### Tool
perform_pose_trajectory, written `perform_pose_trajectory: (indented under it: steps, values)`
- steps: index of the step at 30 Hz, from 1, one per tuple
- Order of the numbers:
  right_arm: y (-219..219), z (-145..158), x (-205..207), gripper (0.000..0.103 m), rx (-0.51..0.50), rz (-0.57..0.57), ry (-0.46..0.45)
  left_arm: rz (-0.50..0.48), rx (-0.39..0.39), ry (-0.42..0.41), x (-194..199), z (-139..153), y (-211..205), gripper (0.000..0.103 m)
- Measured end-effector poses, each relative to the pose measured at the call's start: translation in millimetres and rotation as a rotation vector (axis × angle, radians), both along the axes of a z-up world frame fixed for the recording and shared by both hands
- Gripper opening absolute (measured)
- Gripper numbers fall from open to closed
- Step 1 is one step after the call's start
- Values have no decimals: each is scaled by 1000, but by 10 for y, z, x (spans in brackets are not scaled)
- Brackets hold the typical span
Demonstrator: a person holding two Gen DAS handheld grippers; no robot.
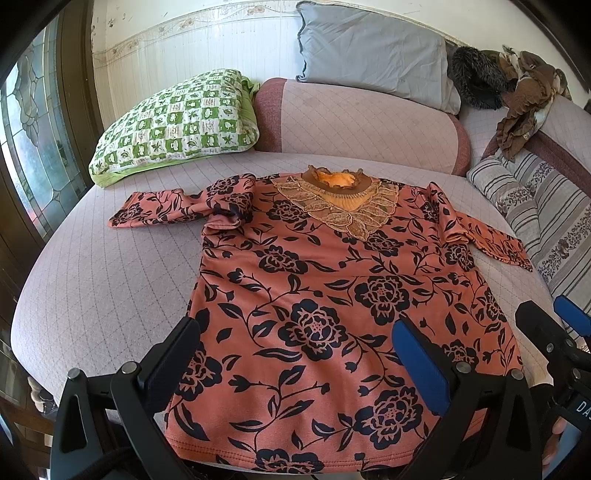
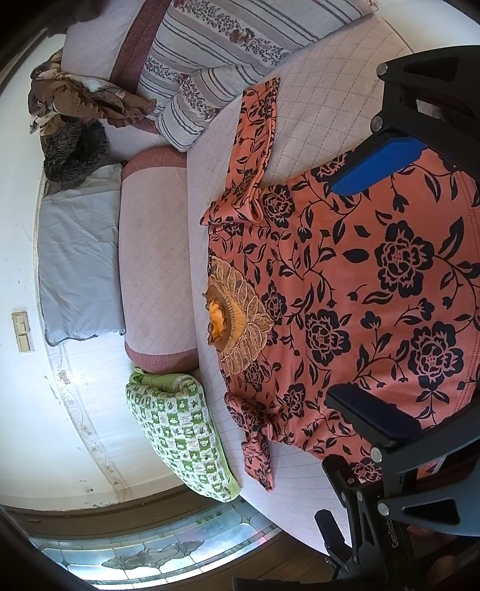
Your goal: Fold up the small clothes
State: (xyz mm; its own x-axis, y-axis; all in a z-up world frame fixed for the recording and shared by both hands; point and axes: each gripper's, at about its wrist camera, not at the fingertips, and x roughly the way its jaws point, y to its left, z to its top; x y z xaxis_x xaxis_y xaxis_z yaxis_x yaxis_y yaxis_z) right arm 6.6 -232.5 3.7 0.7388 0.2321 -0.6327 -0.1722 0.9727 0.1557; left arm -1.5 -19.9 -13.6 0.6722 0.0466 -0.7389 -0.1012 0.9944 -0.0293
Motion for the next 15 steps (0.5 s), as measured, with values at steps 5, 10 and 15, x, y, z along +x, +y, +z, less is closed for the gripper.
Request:
perform_pose_trajectory:
  steps: [5, 10, 15]
  values:
    - [11, -3, 5, 103, -14, 1, 11, 0, -1, 0, 1, -10, -5, 103]
    - [-92, -34, 86, 103, 39, 23, 34, 11, -7, 25, 40, -126, 56, 103]
    - [-862, -167, 443, 103, 272, -94, 133, 33, -1, 95, 188, -375, 137, 103]
